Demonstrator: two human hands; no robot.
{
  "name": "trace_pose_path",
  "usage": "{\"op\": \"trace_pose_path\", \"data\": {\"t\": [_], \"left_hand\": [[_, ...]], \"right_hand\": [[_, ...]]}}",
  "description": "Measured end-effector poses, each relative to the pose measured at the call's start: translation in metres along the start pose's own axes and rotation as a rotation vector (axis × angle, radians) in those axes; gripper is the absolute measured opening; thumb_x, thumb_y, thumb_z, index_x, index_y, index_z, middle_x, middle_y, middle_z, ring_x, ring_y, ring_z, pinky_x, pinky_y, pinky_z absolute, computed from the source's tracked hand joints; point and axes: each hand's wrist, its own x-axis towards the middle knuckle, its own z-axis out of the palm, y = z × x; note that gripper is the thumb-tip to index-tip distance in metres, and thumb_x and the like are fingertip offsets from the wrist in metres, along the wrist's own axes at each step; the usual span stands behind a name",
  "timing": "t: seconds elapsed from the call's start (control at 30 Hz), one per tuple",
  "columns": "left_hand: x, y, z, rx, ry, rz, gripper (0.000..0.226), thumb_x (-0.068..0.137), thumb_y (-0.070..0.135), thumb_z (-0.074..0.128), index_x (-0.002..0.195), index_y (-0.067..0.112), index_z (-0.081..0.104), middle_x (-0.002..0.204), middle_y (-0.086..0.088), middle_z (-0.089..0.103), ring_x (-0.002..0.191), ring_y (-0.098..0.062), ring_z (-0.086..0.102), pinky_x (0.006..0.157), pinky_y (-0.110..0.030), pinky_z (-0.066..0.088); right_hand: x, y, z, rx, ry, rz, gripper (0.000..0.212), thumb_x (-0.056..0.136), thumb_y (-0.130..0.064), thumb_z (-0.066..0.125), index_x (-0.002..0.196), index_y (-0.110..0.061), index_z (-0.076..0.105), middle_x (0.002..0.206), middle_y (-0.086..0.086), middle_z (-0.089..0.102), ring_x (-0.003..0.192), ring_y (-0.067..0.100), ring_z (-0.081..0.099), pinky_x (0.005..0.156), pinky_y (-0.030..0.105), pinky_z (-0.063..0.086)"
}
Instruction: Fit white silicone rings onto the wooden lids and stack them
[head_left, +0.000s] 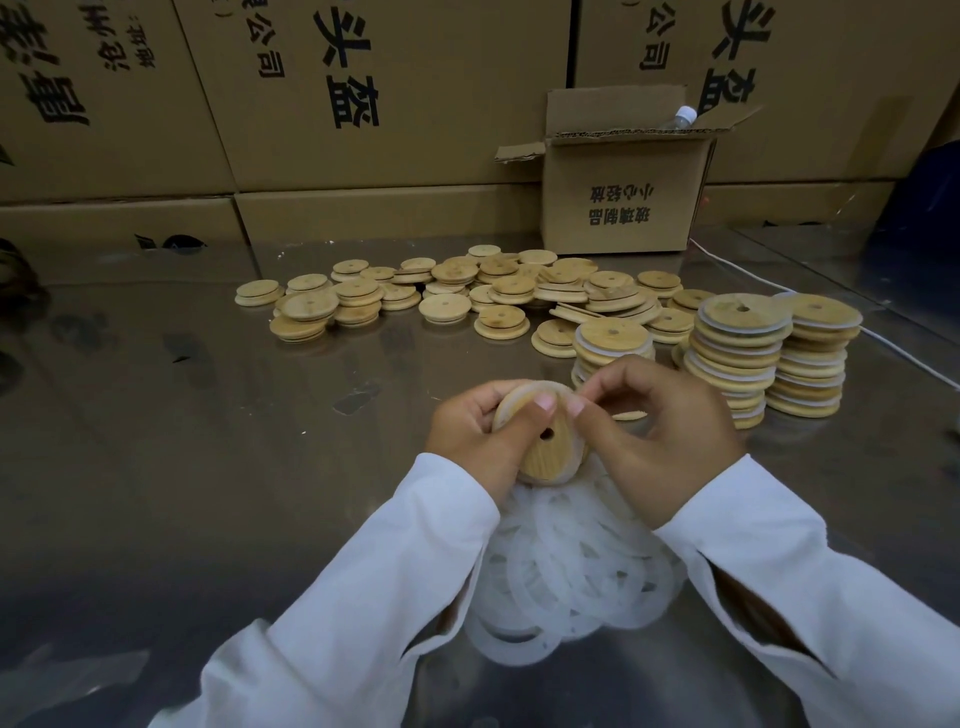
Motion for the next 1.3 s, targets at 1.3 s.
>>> {"op": "trace_pose_path", "data": {"t": [1.3], "left_hand": [[-0.005, 0.003, 0.005, -0.030, 0.065, 0.002, 0.008, 0.083, 0.011, 0.064, 0.086, 0.014, 0.071, 0.076, -0.004, 0.072, 0.071, -0.012, 0.067, 0.062, -0.021, 0.053]], "right_hand": [[0.000, 0.002, -0.005, -0.124, 0.031, -0.095, 0.013, 0.078, -0.022, 0.067, 0.068, -0.029, 0.065, 0.062, -0.026, 0.058, 0.072, -0.016, 0.055, 0.065, -0.002, 0.037]]}}
